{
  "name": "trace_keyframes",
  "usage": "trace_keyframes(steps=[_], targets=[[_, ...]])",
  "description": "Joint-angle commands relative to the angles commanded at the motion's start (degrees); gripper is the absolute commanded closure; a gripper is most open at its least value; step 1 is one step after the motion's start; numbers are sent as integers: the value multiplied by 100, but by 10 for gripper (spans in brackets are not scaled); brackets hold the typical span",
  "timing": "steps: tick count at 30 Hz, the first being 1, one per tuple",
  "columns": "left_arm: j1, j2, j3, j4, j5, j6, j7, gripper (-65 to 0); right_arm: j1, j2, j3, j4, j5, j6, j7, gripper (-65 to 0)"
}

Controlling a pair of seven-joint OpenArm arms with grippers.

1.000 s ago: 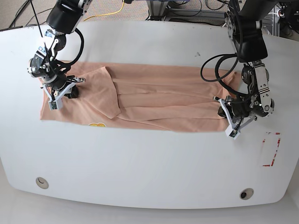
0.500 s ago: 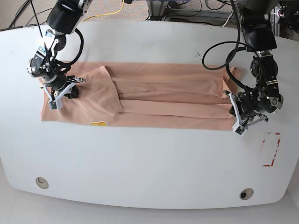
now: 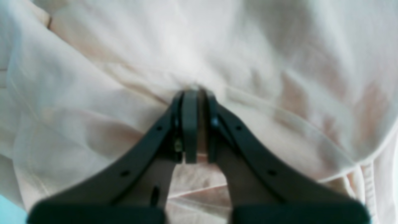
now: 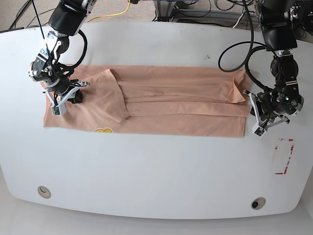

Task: Layout the t-shirt on the table in an organized manner, then fold the t-shirt properly
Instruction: 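Grasp the folded edge with both grippers and pull it taut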

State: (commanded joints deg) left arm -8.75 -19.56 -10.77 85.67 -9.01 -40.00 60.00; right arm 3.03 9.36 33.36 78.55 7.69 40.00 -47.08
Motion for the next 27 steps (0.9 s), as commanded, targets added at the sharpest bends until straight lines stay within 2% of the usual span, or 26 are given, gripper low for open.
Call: trace_keyframes(steps=[6,9,13,14,17,23,27], targets=[[26,0,0,0,0,0,0,-51,0,0,0,0,18,0,0,-41],[26,0,-9,18,-9,0,18,-88,0,0,0,44,26,0,-26,-41],[26,0,-26,466,-18,0,325,-206,-35,-9,0,510,35,0,-70,-41],[26,9,-26,695,-18,0,413,-244,-35,-9,0,712,35,0,-158,-41],[26,44,-26,1178,-18,0,571,-301,-9,-149,18,1204,26,0,-484,-41],[18,431,9,1714,-18,0,809,-319,0,-290,-9,2110,44,0,-993,-43],[26,738,18,1820,0,0,818,-319,26,-527,-237,2620,44,0,-1257,-43]])
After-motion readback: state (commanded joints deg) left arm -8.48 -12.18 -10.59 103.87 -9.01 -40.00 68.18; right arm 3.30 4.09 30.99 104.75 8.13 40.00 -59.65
